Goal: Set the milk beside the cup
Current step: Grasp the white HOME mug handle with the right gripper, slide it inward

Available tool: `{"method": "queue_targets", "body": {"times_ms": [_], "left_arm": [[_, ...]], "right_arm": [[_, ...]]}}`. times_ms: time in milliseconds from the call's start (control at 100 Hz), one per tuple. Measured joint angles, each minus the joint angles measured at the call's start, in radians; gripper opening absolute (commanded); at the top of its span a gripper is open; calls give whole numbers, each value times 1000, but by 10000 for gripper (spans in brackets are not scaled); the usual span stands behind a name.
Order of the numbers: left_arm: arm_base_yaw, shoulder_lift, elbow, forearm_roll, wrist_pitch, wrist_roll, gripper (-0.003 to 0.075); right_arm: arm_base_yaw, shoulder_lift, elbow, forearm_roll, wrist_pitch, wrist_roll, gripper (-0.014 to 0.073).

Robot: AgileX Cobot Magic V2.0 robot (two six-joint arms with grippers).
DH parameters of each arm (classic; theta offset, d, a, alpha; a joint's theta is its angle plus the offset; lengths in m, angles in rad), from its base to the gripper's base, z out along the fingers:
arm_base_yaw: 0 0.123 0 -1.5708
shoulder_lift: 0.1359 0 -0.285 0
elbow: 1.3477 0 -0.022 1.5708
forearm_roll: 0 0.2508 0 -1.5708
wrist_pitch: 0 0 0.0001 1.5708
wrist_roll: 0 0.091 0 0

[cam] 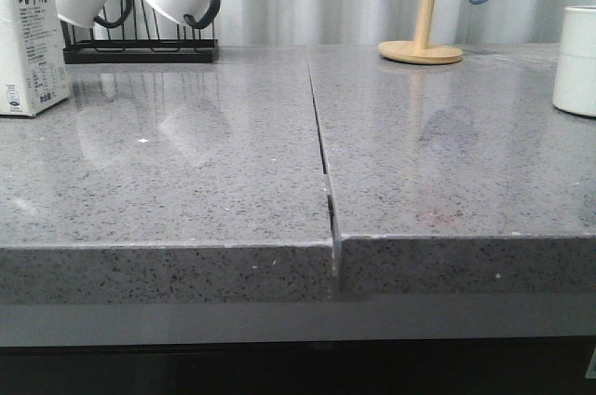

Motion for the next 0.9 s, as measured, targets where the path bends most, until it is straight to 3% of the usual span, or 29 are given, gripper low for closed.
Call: {"method": "queue_targets", "body": {"times_ms": [180, 440, 670, 900], "left_arm": [[0, 0, 0, 0, 0, 0, -21], [0, 0, 0, 0, 0, 0, -21], [0, 0, 0, 0, 0, 0, -21], [0, 0, 0, 0, 0, 0, -20]], "right_arm": [[71, -27, -5, 2, 51, 2, -67], [309, -74, -87, 0, 184, 18, -67], [487, -51, -129, 19, 198, 56, -67], [589, 42, -153, 72, 140, 61, -67]]}}
